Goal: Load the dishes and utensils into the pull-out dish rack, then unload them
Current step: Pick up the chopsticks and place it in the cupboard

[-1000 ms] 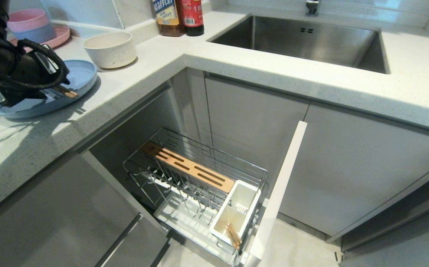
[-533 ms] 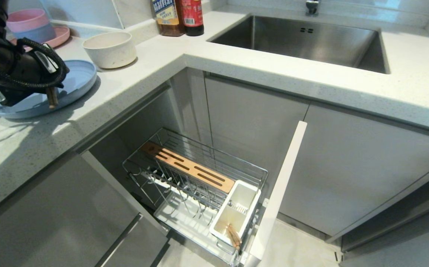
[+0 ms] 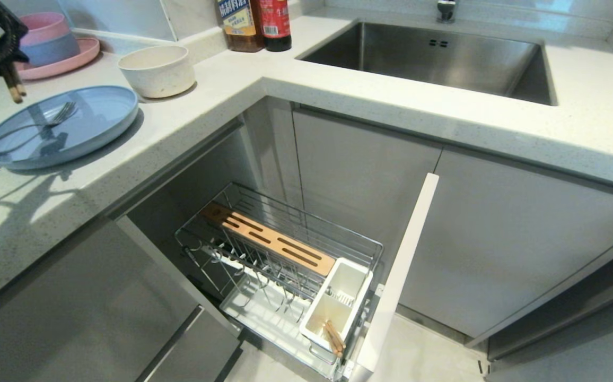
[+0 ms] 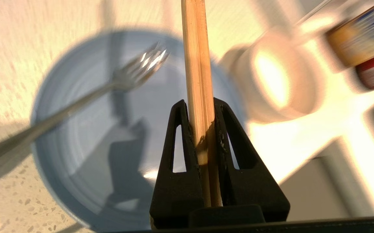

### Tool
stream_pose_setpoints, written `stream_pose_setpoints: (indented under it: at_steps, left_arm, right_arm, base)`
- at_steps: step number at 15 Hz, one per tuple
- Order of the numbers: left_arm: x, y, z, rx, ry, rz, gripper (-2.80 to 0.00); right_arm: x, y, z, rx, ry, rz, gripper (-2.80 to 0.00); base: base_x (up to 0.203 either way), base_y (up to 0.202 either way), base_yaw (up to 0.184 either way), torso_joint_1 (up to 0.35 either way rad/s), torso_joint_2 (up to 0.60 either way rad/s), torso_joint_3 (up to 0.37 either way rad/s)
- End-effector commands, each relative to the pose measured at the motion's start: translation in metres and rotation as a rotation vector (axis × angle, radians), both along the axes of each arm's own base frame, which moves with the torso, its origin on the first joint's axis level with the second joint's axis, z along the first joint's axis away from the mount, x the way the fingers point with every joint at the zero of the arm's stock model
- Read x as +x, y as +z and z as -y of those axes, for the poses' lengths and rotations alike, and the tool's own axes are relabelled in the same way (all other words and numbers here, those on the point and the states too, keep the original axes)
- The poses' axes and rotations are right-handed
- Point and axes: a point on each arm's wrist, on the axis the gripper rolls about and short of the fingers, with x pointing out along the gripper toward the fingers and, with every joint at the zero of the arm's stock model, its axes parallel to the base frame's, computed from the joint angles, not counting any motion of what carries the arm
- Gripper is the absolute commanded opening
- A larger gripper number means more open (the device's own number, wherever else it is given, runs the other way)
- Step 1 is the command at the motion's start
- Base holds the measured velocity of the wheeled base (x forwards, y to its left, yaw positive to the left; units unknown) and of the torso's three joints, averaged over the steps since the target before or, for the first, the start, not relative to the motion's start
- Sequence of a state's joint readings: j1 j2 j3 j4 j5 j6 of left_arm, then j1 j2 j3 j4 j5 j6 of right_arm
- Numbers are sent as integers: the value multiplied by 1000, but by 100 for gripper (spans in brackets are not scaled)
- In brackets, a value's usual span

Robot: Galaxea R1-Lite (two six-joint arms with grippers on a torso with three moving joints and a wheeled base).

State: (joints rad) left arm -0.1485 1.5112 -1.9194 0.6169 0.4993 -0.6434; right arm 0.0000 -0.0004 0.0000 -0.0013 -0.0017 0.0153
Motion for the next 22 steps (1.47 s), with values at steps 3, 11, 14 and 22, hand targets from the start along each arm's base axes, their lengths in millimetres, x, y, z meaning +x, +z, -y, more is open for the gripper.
stream_pose_setpoints:
  at_steps: [3,11,14,22]
  left_arm:
    - [-53,29,1,-104,-84,210,-280]
    - [-139,20,37,-252,-899,209,-280]
    - [-144,3,50,-261,-1249,28,-280]
    - [-102,-51,115,-192,-1340,-756,-280]
  right_arm:
    - [0,0,0,0,0,-2,-280]
    - [0,0,0,0,0,-2,-280]
    - [0,0,0,0,0,-2,-280]
    - [0,0,0,0,0,-2,-280]
  base:
    - [0,0,0,0,0,0]
    - [0,0,0,0,0,0]
    - [0,0,0,0,0,0]
    - [0,0,0,0,0,0]
